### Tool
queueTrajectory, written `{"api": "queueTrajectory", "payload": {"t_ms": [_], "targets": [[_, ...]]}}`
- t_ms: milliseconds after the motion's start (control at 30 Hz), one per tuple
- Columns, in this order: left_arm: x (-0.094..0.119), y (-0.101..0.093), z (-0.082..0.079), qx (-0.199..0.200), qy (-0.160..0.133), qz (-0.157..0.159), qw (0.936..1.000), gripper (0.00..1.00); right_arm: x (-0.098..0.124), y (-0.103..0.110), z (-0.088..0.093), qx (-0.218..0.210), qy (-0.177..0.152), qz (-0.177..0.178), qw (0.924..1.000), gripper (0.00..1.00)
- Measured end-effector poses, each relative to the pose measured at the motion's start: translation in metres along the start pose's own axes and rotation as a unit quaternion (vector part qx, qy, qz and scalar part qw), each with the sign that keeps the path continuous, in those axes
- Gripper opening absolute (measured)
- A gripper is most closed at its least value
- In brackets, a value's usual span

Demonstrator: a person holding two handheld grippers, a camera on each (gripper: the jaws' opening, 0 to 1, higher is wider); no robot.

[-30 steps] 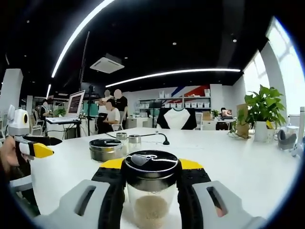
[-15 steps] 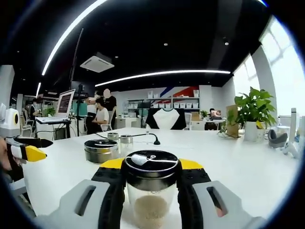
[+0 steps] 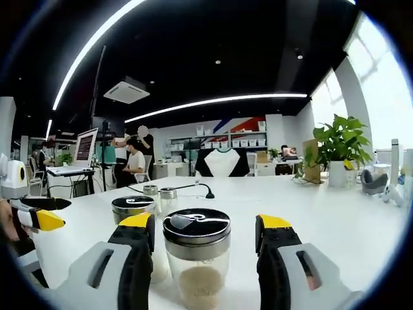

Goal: Rotate the seasoning bottle until the label or dispensing opening points toward the visible target arrow and the bottle remains upright within the marked orientation range

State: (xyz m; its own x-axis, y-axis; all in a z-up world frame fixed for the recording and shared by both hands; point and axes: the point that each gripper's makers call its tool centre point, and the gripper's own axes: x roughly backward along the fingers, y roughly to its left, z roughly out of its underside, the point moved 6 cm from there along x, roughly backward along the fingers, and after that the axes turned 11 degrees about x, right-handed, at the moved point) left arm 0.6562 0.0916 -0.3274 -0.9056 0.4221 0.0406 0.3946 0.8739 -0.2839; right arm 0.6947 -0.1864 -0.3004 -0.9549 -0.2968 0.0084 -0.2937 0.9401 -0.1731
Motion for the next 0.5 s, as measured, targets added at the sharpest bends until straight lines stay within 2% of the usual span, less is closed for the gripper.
{"api": "queueTrajectory", "payload": {"t_ms": [67,200,333,433,500], "targets": [[0.000,0.000,0.000,0.000,-0.001,0.000,1.0000,0.99,0.005,-0.003,0.003,-0.023,0.014,-0.005,0.9996,0.63],[0.000,0.000,0.000,-0.001,-0.002,-0.003,1.0000,1.00,0.015,-0.006,-0.002,-0.025,-0.001,-0.015,0.9996,0.64],[0.000,-0.001,-0.001,-0.002,-0.002,0.000,1.0000,1.00,0.016,-0.002,-0.006,-0.028,-0.002,-0.070,0.9972,0.65],[0.000,0.001,-0.001,-0.015,0.001,-0.013,0.9998,1.00,0.008,-0.008,-0.007,-0.016,0.007,-0.122,0.9923,0.61],[0.000,0.001,-0.001,-0.014,0.000,-0.014,0.9998,1.00,0.004,-0.011,-0.009,-0.014,0.012,-0.155,0.9877,0.63]]}}
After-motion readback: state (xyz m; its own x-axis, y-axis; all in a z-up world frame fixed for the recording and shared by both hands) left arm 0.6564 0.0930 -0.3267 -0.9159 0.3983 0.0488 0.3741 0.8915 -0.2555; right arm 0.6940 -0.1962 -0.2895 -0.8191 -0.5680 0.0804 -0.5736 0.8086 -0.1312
